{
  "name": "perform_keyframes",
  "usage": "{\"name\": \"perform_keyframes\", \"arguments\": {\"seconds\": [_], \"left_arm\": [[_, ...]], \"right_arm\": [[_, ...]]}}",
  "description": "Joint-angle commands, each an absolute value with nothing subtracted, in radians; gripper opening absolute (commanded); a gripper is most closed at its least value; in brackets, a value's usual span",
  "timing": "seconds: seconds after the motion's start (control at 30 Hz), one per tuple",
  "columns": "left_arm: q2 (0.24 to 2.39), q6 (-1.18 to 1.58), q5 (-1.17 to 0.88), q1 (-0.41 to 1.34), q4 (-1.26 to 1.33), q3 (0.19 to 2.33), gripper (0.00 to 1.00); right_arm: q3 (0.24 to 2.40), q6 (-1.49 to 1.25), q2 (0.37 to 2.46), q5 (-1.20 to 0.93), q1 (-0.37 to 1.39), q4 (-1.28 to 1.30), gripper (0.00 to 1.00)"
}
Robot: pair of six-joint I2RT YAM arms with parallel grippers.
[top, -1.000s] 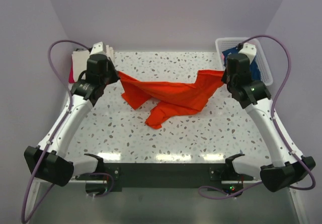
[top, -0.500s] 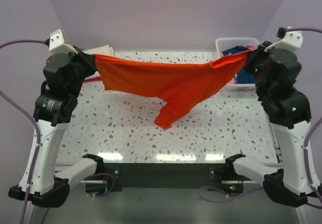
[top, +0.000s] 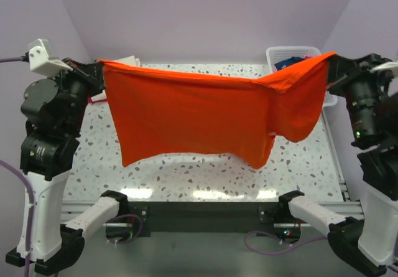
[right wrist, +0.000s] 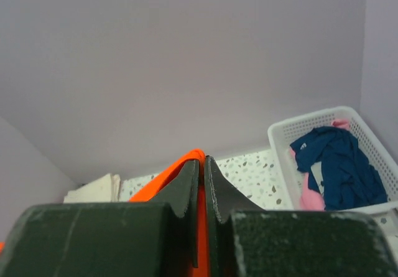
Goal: Fold and stack the t-shirts
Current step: Flatten the tshirt out
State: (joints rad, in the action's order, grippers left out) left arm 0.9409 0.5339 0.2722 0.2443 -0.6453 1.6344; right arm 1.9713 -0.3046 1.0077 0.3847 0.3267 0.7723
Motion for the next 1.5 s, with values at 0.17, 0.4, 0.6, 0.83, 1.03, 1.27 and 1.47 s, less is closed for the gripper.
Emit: {"name": "perform_keyframes", "arguments": {"seconds": [0.17, 0.4, 0.6, 0.83, 1.03, 1.27, 1.47], "left_arm": [[1.208, 0.537, 0.249, 0.236, -0.237, 1.476, 0.00], [1.563, 0.514, 0.089, 0.144, -0.192, 1.852, 0.00], [1.664, 0.482, 0.017, 0.080, -0.241, 2.049, 0.00], [1.537, 0.503, 0.006, 0.043, -0.189, 1.787, 0.00], [1.330, 0.581, 0.035, 0.037, -0.158, 1.377, 0.00], [1.131, 0.744, -0.020, 0.037, -0.152, 0.828, 0.00], [1.011, 0.828, 0.034, 0.037, -0.155, 0.482, 0.21]], "right_arm": [[1.839, -0.267, 1.368, 0.218, 0.324, 0.410, 0.00], [2.255, -0.210, 1.663, 0.244, 0.324, 0.367, 0.00], [2.416, -0.175, 1.697, 0.273, 0.322, 0.331, 0.00], [1.920, -0.241, 1.479, 0.304, 0.322, 0.236, 0.00], [1.368, -0.378, 1.187, 0.311, 0.322, 0.218, 0.00], [0.798, -0.589, 0.850, 0.270, 0.324, 0.316, 0.00], [0.483, -0.693, 0.668, 0.118, 0.322, 0.441, 0.44]]}}
